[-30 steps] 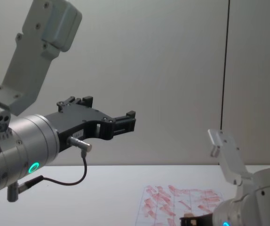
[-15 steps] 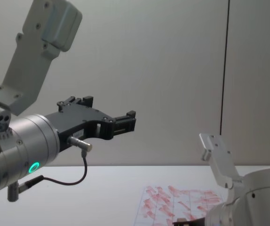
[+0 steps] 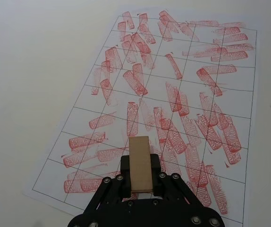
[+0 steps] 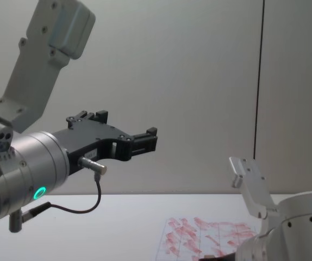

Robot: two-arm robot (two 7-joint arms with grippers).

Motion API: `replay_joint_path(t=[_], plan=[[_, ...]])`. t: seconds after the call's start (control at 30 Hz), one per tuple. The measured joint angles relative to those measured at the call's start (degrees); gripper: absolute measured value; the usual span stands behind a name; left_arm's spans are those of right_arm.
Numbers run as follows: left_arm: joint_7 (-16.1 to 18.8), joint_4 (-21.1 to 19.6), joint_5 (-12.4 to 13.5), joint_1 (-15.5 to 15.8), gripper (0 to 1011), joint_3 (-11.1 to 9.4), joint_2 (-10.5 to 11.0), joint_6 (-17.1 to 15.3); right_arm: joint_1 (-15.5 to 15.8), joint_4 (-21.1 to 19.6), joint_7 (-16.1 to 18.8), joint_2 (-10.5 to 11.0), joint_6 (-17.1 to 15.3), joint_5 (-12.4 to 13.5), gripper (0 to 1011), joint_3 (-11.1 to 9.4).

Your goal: Use the one hand to pick up the stamp and affix it onto the A4 paper.

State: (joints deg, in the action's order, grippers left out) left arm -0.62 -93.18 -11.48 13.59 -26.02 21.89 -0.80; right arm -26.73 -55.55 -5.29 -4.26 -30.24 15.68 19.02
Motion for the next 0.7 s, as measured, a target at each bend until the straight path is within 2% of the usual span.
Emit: replay_joint_path(t=[0.7], plan=[[0.00, 0.00, 0.00, 0.00, 993, 0.00, 0.00, 0.00, -0.56, 1.49, -0.27, -0.31, -0.47, -0.44, 220, -0.57]])
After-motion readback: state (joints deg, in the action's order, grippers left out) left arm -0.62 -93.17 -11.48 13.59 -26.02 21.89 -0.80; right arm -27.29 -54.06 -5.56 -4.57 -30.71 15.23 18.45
